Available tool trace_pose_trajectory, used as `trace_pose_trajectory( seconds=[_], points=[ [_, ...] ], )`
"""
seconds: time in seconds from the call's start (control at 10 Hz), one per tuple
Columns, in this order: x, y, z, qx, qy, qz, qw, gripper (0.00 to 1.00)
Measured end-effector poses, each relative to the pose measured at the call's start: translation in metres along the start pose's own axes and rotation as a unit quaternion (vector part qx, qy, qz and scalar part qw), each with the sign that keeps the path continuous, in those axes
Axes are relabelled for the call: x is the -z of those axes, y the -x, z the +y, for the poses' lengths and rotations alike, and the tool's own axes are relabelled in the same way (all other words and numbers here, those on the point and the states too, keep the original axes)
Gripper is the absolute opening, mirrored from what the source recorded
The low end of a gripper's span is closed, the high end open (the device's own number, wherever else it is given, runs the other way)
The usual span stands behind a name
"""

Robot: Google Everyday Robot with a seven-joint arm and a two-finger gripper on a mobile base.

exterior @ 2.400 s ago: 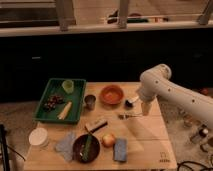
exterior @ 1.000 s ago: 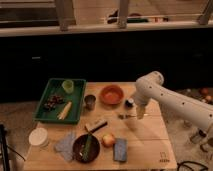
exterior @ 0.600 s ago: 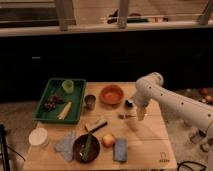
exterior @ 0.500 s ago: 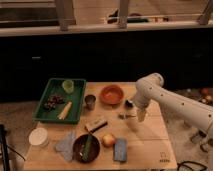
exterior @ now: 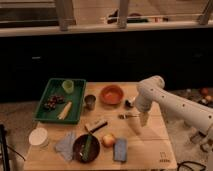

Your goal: Place fork in table surface

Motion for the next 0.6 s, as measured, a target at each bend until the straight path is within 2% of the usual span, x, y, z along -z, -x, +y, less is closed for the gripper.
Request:
trace_pose_trajectory(
  seconds=[0.3,0.6],
  points=[
    [-0.016,0.0,0.003,0.003,0.021,-0.002,0.9998,0.8],
    [-0.027,0.005,-0.002,0.0,0.029,0.002,0.9996,0.8]
  ],
)
